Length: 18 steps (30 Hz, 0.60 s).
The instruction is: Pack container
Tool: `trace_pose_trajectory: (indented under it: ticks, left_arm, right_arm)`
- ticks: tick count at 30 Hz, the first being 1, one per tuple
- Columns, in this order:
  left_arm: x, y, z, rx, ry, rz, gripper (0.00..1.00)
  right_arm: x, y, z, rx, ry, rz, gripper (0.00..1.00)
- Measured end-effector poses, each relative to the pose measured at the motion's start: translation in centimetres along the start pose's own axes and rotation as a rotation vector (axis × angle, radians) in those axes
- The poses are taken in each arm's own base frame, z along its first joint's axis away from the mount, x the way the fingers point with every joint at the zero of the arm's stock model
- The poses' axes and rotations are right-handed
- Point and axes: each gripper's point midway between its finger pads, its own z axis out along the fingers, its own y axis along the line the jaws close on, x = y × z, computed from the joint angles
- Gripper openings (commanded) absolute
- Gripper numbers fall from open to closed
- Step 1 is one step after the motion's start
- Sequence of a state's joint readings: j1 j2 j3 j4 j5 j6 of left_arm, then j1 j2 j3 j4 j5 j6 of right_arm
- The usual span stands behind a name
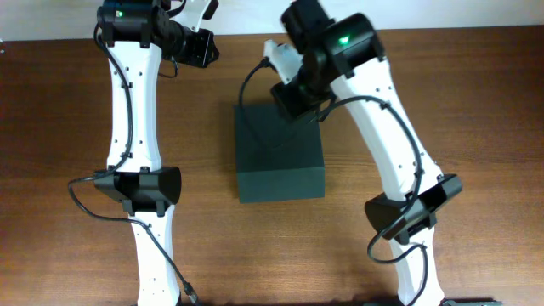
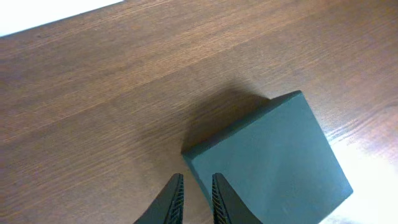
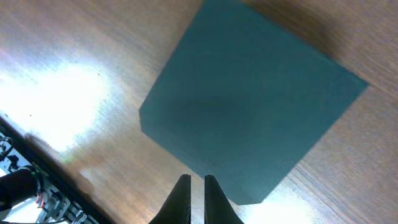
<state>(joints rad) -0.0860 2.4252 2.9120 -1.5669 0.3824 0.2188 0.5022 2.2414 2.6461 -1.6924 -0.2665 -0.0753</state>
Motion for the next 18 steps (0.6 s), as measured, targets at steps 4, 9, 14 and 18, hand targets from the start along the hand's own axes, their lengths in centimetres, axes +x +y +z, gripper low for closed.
trace_pose_trajectory:
  ticks: [4, 9, 14, 18]
  left_arm:
    - [0.1, 0.7, 0.0, -0.043, 0.009, 0.006, 0.27]
    - [0.3, 1.2, 0.0, -0.069, 0.016, 0.006, 0.28]
    - [0.4, 1.3, -0.1, -0.078, 0.022, 0.004, 0.28]
    - [0.5, 1.4, -0.1, -0.08, 0.026, 0.003, 0.28]
  right_arm:
    - [0.6, 1.1, 1.2, 0.004, 0.044, -0.01, 0.08]
    - [1.3, 3.1, 2.3, 0.006, 0.085, -0.049, 0.09]
    - [1.9, 5.5, 1.1, 0.068, 0.066, -0.131, 0.13]
    - [2.4, 7.2, -4.6, 0.124, -0.063, -0.194, 0.15]
